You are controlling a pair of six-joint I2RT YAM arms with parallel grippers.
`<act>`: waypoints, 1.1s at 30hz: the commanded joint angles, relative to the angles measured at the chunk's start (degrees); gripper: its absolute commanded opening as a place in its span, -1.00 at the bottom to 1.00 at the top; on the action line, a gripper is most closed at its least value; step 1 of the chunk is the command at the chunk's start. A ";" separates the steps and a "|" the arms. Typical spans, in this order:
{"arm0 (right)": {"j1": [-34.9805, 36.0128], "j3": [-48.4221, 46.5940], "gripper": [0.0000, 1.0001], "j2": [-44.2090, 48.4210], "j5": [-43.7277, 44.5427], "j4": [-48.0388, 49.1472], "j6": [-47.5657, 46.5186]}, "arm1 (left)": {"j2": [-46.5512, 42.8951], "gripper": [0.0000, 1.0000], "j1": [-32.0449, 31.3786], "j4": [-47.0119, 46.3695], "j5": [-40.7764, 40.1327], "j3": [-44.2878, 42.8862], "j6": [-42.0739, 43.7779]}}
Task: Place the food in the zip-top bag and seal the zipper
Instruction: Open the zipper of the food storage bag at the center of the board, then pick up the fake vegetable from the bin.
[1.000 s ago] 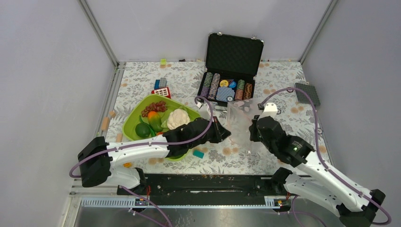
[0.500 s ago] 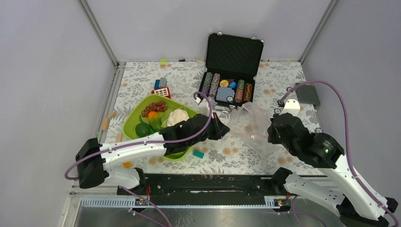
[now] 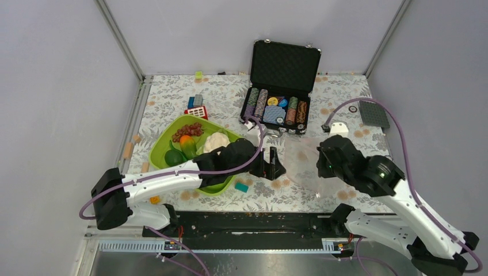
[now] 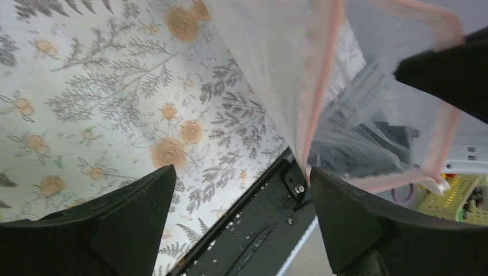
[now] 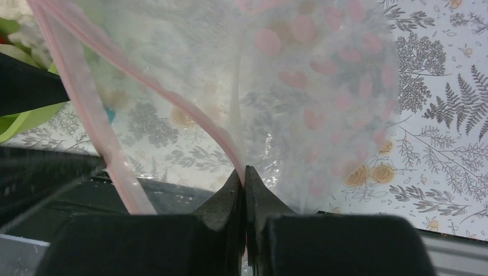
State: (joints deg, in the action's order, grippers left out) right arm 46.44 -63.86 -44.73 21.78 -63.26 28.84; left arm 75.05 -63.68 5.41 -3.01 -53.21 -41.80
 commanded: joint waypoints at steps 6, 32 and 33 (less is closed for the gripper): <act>-0.05 -0.02 -1.00 -9.66 4.87 4.54 6.20 | -5.39 0.97 0.12 -2.37 5.13 1.65 1.90; -0.12 2.46 -1.00 -16.08 4.20 11.54 7.39 | -24.50 0.97 17.32 34.81 -16.64 15.29 -15.40; -0.12 2.50 -1.00 -16.13 4.18 11.54 7.45 | -23.79 0.97 17.40 34.01 -16.13 15.54 -15.19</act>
State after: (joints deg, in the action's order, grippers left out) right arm 46.44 -61.60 -61.01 24.34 -53.19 36.29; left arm 50.46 -46.92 43.16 -23.27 -38.79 -57.21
